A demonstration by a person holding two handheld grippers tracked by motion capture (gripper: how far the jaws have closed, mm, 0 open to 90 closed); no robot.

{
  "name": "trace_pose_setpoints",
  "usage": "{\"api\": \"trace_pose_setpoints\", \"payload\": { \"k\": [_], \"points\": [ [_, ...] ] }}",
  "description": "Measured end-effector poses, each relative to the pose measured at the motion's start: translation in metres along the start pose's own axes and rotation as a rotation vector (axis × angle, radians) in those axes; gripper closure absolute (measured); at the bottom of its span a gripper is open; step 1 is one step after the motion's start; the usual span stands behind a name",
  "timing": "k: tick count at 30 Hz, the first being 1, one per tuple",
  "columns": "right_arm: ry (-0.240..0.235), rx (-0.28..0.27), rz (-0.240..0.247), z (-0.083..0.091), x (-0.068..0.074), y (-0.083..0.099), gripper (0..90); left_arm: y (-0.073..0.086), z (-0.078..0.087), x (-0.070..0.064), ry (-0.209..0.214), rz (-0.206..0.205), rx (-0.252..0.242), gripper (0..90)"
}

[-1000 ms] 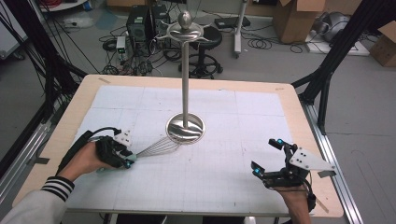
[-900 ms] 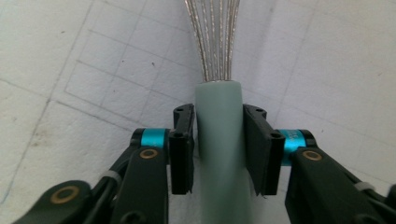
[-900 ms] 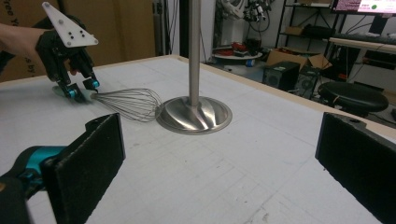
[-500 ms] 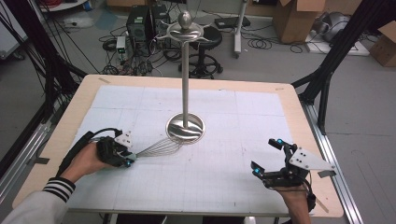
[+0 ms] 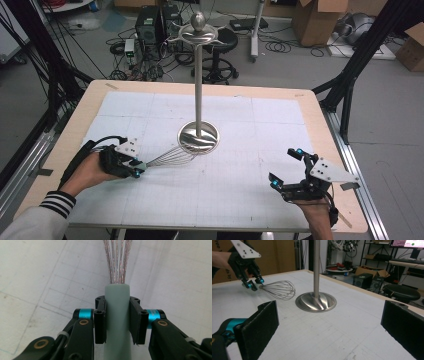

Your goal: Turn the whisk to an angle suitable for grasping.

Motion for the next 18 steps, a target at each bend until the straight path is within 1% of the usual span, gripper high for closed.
{"api": "trace_pose_setpoints", "payload": {
  "k": [1, 2, 3, 4, 6, 7, 12, 15, 16, 17, 18],
  "points": [
    [0.002, -0.002, 0.007, 0.0, 0.0, 0.0, 0.1, -0.001, 0.002, 0.0, -0.006, -0.005, -0.008, 69.4],
    [0.002, -0.002, 0.009, 0.0, 0.0, 0.0, 0.1, -0.003, 0.005, 0.0, -0.003, -0.006, -0.017, 69.4],
    [0.002, -0.002, 0.009, 0.0, 0.0, 0.0, 0.1, -0.003, 0.005, 0.0, -0.003, -0.006, -0.017, 69.5],
    [0.002, -0.003, 0.008, 0.0, 0.0, -0.001, 0.1, -0.007, 0.009, 0.0, 0.003, -0.011, -0.04, 69.4],
    [-0.003, -0.001, 0.005, 0.0, 0.0, -0.001, 0.1, -0.011, 0.013, -0.002, 0.013, -0.012, -0.059, 69.5],
    [-0.002, -0.003, 0.012, 0.0, 0.0, -0.001, 0.1, -0.013, 0.014, -0.003, 0.015, -0.022, -0.07, 69.4],
    [-0.006, -0.002, 0.005, 0.0, 0.001, -0.002, 0.1, -0.019, 0.018, -0.005, 0.029, -0.037, -0.091, 69.4],
    [-0.007, -0.002, 0.012, 0.001, 0.001, -0.003, 0.1, -0.027, 0.023, -0.007, 0.041, -0.05, -0.108, 69.5],
    [-0.007, -0.002, 0.012, 0.001, 0.001, -0.003, 0.1, -0.027, 0.023, -0.007, 0.041, -0.05, -0.108, 69.4],
    [-0.009, -0.003, 0.015, 0.001, 0.001, -0.004, 0.1, -0.032, 0.024, -0.01, 0.047, -0.054, -0.122, 69.4],
    [-0.01, -0.003, 0.012, 0.001, 0.001, -0.005, 0.1, -0.034, 0.024, -0.01, 0.054, -0.063, -0.124, 69.5]
  ]
}}
Point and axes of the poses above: each handheld gripper's, and its own axes: z roughly backward along the jaws, y roughly out of its underside, x roughly to its left, the point moved 2 cm from there along -z, roughly forward along the jaws, and after that the axes turned 9 degrees about -y, right-handed, at the moved point
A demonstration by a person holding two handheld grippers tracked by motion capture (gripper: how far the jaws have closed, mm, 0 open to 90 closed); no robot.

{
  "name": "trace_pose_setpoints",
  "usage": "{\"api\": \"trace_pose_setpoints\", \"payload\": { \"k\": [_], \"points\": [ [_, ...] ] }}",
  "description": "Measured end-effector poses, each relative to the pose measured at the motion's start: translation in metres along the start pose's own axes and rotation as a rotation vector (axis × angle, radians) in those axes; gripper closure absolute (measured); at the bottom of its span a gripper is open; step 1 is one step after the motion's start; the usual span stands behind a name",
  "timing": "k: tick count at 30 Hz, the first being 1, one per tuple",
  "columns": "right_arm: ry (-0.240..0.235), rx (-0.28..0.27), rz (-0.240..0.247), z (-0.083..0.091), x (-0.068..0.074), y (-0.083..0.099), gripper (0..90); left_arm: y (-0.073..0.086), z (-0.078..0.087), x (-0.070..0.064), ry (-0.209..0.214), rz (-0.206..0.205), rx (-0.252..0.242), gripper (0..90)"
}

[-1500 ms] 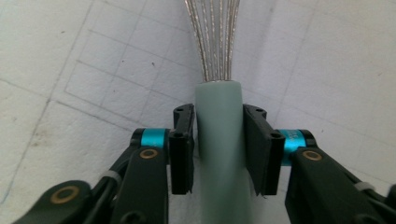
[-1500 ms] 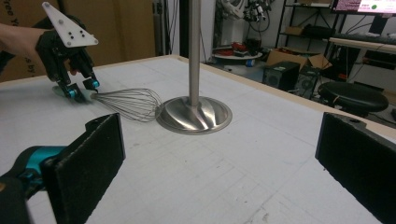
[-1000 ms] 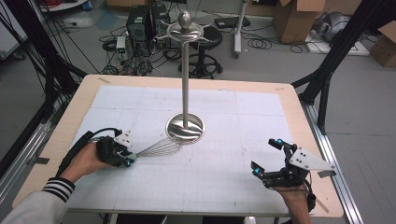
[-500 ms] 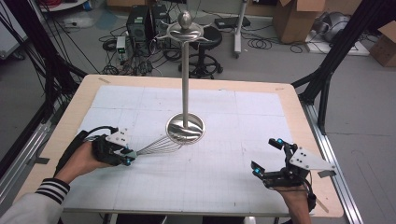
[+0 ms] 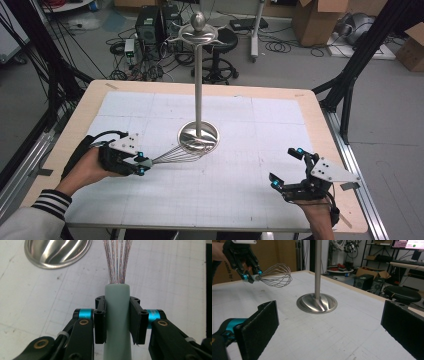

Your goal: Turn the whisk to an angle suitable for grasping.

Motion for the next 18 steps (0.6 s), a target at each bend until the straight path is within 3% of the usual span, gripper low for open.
{"api": "trace_pose_setpoints", "payload": {
  "k": [6, 16, 18],
  "points": [
    [-0.007, 0.002, 0.006, 0.001, 0.0, -0.001, 0.1, -0.012, -0.005, -0.006, 0.042, -0.027, -0.024, 69.5],
    [-0.008, 0.002, 0.013, 0.0, 0.001, -0.004, 0.1, -0.034, -0.018, -0.016, 0.077, -0.083, -0.034, 69.5],
    [-0.012, 0.003, 0.017, 0.0, 0.002, -0.004, 0.1, -0.041, -0.024, -0.02, 0.098, -0.111, -0.042, 69.5]
  ]
}}
Point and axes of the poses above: each handheld gripper's, and its own axes: z roughly backward along the jaws, y roughly out of its underside, x roughly to its left, the point moved 2 cm from there along -z, roughly forward along the jaws, and after that the axes turned 9 degrees about -y, right-handed, at the moved point
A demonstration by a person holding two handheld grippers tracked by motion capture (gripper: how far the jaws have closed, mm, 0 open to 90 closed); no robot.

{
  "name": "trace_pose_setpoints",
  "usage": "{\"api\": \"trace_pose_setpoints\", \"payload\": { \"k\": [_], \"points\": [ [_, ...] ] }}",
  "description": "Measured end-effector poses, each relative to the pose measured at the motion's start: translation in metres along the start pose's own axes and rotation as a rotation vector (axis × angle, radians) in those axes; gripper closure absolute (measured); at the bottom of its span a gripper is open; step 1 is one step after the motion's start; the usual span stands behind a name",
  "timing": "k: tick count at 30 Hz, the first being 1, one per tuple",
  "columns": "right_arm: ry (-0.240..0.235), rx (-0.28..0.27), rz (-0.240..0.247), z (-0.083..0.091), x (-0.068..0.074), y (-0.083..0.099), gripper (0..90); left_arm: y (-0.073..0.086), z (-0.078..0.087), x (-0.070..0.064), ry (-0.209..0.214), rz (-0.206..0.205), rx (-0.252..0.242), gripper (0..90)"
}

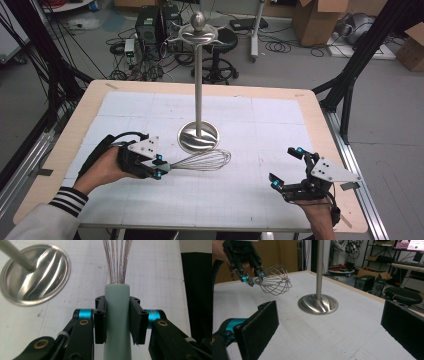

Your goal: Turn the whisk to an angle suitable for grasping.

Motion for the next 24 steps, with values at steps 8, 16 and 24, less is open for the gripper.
{"api": "trace_pose_setpoints", "payload": {
  "k": [8, 16, 24],
  "points": [
    [-0.011, 0.007, -0.001, 0.0, 0.001, -0.001, 0.1, -0.012, -0.017, -0.004, 0.023, -0.009, -0.005, 69.5],
    [-0.017, 0.012, -0.002, -0.001, 0.001, -0.001, 0.1, -0.023, -0.039, -0.012, 0.056, -0.046, 0.016, 69.5],
    [-0.024, 0.013, -0.002, -0.002, 0.002, -0.001, 0.1, -0.031, -0.056, -0.017, 0.076, -0.055, 0.029, 69.5]
  ]
}}
Point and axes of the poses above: each handheld gripper's, and its own axes: z roughly backward along the jaws, y roughly out of its underside, x roughly to its left, the point moved 2 cm from there along -z, roughly forward along the jaws, and after that the axes turned 9 degrees about -y, right-handed, at the moved point
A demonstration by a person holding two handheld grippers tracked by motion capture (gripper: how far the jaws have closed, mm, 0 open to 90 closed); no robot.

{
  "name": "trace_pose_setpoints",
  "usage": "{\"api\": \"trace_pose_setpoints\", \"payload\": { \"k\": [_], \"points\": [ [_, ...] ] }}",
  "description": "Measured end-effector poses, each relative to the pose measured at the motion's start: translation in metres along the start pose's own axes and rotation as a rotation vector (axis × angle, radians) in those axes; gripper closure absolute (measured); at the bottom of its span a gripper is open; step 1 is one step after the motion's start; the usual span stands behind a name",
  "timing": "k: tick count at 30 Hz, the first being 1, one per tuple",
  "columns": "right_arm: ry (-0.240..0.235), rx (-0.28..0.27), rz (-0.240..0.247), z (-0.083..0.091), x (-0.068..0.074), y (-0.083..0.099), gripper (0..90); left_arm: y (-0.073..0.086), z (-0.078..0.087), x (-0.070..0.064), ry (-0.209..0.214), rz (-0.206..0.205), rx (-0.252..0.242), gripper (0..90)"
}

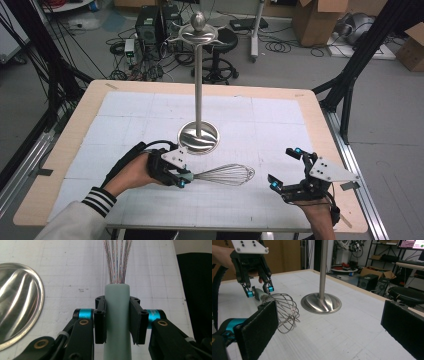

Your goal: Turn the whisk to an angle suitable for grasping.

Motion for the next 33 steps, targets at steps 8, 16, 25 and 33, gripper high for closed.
{"api": "trace_pose_setpoints", "payload": {
  "k": [8, 16, 25, 33],
  "points": [
    [-0.001, 0.002, 0.004, -0.001, 0.0, 0.0, 0.1, -0.007, -0.016, 0.0, 0.015, 0.0, 0.01, 69.4],
    [0.0, 0.001, 0.002, 0.0, -0.001, 0.001, 0.1, -0.013, -0.03, -0.001, 0.03, -0.001, 0.024, 69.4],
    [-0.005, 0.003, 0.0, 0.0, -0.002, 0.002, 0.1, -0.019, -0.042, 0.001, 0.045, -0.001, 0.002, 69.4],
    [-0.008, 0.001, 0.0, -0.001, -0.001, 0.001, 0.1, -0.023, -0.053, 0.003, 0.059, 0.002, 0.002, 69.4]
  ]
}}
Point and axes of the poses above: each handheld gripper's, and its own axes: z roughly backward along the jaws, y roughly out of its underside, x roughly to its left, the point moved 2 cm from there along -z, roughly forward along the jaws, and after that the axes turned 9 degrees about -y, right-handed, at the moved point
